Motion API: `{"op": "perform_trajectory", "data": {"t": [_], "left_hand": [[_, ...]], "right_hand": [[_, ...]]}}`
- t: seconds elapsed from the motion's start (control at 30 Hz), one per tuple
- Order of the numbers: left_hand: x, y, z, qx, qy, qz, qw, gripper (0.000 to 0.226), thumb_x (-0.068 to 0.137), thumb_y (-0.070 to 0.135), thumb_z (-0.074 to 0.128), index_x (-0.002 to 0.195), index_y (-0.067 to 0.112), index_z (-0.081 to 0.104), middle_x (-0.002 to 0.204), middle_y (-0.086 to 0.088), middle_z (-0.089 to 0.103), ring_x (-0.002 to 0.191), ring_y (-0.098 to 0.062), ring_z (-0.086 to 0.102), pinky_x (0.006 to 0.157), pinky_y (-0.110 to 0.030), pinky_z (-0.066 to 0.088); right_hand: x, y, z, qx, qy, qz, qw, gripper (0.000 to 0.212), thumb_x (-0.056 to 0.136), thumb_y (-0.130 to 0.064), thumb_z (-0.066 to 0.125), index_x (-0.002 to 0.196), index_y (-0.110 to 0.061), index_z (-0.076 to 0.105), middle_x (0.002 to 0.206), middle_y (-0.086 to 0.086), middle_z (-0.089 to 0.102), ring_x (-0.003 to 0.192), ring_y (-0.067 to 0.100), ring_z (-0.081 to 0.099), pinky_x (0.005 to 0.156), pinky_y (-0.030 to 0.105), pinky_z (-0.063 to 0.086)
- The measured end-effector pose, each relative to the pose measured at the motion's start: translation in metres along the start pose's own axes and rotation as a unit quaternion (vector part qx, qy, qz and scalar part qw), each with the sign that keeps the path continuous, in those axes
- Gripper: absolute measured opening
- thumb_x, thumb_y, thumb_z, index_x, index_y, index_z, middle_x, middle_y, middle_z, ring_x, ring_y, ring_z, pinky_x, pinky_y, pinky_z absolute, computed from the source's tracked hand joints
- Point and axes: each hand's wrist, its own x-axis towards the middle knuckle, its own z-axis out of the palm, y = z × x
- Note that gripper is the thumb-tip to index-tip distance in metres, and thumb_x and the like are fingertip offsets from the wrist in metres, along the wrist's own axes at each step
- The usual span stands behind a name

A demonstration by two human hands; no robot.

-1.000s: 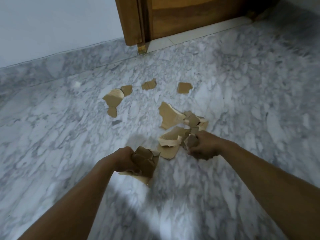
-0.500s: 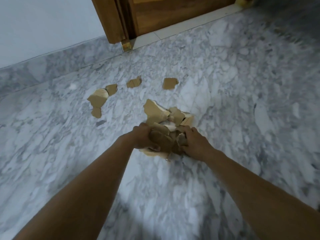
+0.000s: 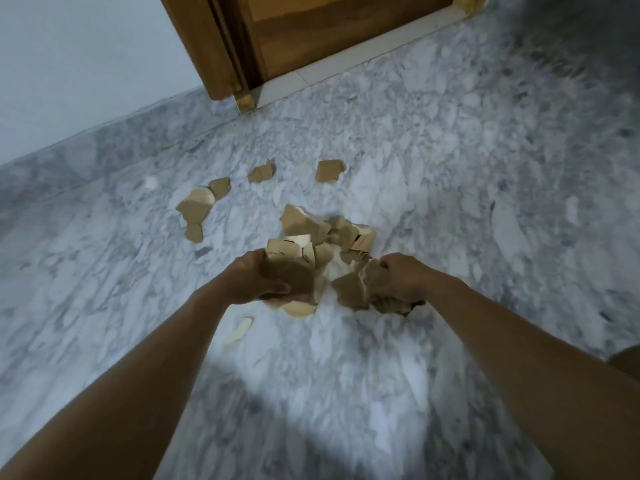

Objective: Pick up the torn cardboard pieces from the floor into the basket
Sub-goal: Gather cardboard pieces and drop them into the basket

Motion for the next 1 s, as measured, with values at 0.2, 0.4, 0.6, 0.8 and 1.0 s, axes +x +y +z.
{"op": "perform_trajectory", "data": {"t": [0.2,0.4,0.6,0.8,1.0], "left_hand": [[-0.063,-0.067,-0.006,0.149,-0.090,-0.065,0.983,0.044,0.063,0.040,0.086,0.101,0.028,0.068,0.101,0.006,0.066,0.095,-0.015,0.063,0.086,-0.032,0.052],[-0.070,-0.098,0.040,0.154,-0.014,-0.023,0.988,0.049,0.076,0.020,0.078,0.121,0.021,0.057,0.120,0.002,0.061,0.105,-0.015,0.063,0.090,-0.028,0.052],[-0.065,-0.111,0.043,0.153,-0.028,-0.043,0.987,0.056,0.081,0.024,0.072,0.132,0.022,0.048,0.114,-0.002,0.062,0.102,-0.018,0.062,0.083,-0.027,0.053],[-0.064,-0.120,0.037,0.060,-0.056,-0.059,0.995,0.056,0.075,0.030,0.082,0.126,0.030,0.059,0.115,0.003,0.064,0.106,-0.017,0.062,0.087,-0.028,0.052],[-0.083,-0.138,-0.027,0.023,-0.044,-0.065,0.997,0.060,0.059,0.029,0.092,0.112,0.031,0.065,0.103,0.007,0.069,0.098,-0.016,0.065,0.086,-0.031,0.053]], "right_hand": [[0.024,-0.036,0.046,-0.069,0.002,-0.028,0.997,0.088,0.077,-0.048,0.075,0.149,-0.014,0.038,0.149,0.013,0.040,0.130,0.037,0.046,0.106,0.041,0.043],[0.026,-0.024,0.079,-0.256,0.039,-0.055,0.964,0.067,0.082,-0.042,0.074,0.135,-0.012,0.047,0.156,0.007,0.022,0.137,0.039,0.029,0.100,0.047,0.043],[0.023,-0.030,0.083,-0.258,0.058,-0.050,0.963,0.070,0.078,-0.040,0.077,0.132,-0.013,0.042,0.135,0.013,0.038,0.117,0.036,0.049,0.089,0.041,0.046],[0.020,-0.052,0.074,-0.114,0.024,-0.073,0.991,0.075,0.065,-0.028,0.087,0.115,-0.025,0.032,0.096,0.000,0.056,0.086,0.019,0.058,0.061,0.032,0.044],[0.039,-0.108,0.078,-0.179,-0.005,-0.071,0.981,0.086,0.061,-0.043,0.089,0.133,-0.022,0.046,0.141,0.011,0.039,0.122,0.034,0.051,0.096,0.039,0.048]]}}
